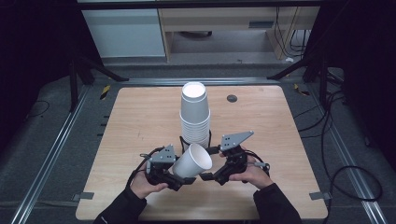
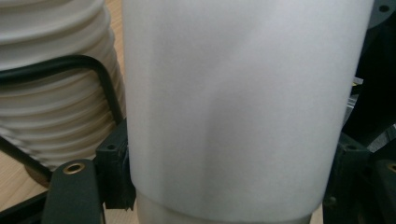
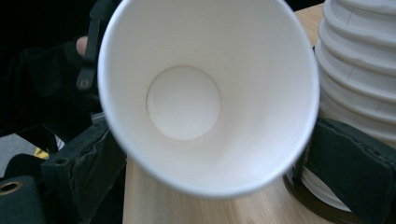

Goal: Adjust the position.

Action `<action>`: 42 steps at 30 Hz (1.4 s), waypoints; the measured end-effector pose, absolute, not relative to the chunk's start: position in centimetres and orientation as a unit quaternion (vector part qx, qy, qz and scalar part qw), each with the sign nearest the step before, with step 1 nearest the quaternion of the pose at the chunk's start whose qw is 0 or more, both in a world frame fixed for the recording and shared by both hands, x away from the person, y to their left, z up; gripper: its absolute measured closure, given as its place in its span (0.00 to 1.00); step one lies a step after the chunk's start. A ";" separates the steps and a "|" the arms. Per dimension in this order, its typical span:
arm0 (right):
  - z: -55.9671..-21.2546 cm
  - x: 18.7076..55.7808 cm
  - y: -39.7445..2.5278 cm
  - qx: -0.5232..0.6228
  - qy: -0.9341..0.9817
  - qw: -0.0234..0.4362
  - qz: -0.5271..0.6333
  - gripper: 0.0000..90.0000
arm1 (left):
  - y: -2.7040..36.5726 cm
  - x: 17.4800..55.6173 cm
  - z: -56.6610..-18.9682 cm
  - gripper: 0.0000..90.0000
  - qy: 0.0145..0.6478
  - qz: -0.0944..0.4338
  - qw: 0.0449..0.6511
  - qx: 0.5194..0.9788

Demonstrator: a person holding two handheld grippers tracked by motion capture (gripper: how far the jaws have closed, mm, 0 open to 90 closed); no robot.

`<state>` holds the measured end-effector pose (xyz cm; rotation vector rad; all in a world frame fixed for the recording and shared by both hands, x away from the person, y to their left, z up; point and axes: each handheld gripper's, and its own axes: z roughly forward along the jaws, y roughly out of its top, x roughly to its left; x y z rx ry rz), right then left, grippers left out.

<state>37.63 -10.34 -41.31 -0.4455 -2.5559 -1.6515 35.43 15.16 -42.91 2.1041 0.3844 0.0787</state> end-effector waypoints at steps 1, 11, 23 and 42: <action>-41.3 37.7 -10.3 -0.146 -0.829 0.036 -0.539 0.05 | 15.0 35.4 -42.9 0.26 0.157 0.033 0.478 0.863; -41.7 37.8 -9.3 -0.152 -0.820 0.047 -0.550 0.05 | 14.1 35.0 -43.4 0.26 0.155 0.037 0.479 0.863; -42.0 37.7 -9.2 -0.146 -0.824 0.051 -0.545 0.08 | 13.7 34.9 -43.6 0.26 0.149 0.036 0.473 0.867; -41.3 37.4 -9.5 -0.142 -0.824 0.040 -0.546 0.11 | 13.6 34.8 -43.7 0.21 0.149 0.033 0.467 0.871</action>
